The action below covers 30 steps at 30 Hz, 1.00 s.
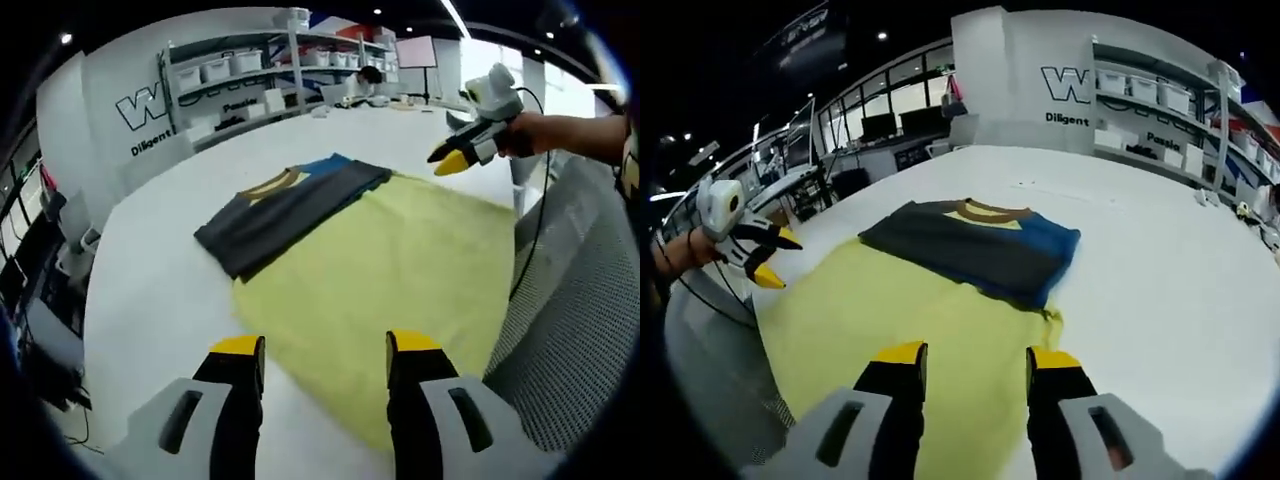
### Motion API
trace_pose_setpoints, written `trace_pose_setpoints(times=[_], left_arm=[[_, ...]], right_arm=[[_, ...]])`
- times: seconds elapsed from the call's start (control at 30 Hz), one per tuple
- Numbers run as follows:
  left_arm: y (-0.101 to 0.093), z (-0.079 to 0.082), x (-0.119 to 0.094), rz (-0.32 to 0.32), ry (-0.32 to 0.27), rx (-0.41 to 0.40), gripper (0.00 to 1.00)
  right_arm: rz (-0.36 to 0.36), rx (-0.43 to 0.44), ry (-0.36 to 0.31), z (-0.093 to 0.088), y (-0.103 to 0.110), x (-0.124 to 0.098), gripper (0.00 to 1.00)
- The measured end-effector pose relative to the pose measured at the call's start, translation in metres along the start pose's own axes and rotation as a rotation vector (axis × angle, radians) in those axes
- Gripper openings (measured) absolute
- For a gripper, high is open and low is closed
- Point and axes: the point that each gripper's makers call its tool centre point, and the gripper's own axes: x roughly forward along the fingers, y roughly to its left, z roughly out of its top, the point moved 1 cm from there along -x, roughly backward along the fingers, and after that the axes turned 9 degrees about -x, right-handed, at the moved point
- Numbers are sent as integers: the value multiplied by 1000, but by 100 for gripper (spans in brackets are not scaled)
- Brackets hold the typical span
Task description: Fold the garment on the visible template until the final outline fits inside the template.
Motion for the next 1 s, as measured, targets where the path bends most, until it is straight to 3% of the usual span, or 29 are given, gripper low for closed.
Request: trace_pose_setpoints(times=[0.23, 0.3, 0.5, 0.6, 0.73, 0.77, 0.83, 1.0], left_arm=[[-16, -6, -3, -86, 5, 62, 41], [-23, -10, -1, -124, 23, 96, 41], [-30, -25, 2, -175, 92, 159, 40], [-33, -28, 2, -202, 108, 182, 37], [-32, -32, 3, -203, 117, 187, 38], [-31, -34, 3, -203, 123, 186, 38], [-31, -38, 3, -205, 138, 187, 37], [-33, -47, 4, -208, 164, 196, 35]], right_arm=[[137, -180, 44, -15, 28, -6, 37], [174, -273, 6, -11, 37, -10, 37], [304, -381, 118, -32, 58, -18, 40], [318, -492, 181, -43, 59, -22, 41], [326, -503, 213, -50, 58, -24, 40], [338, -526, 258, -60, 56, -25, 40], [344, -543, 284, -66, 55, -25, 40], [343, -560, 325, -73, 54, -24, 40]])
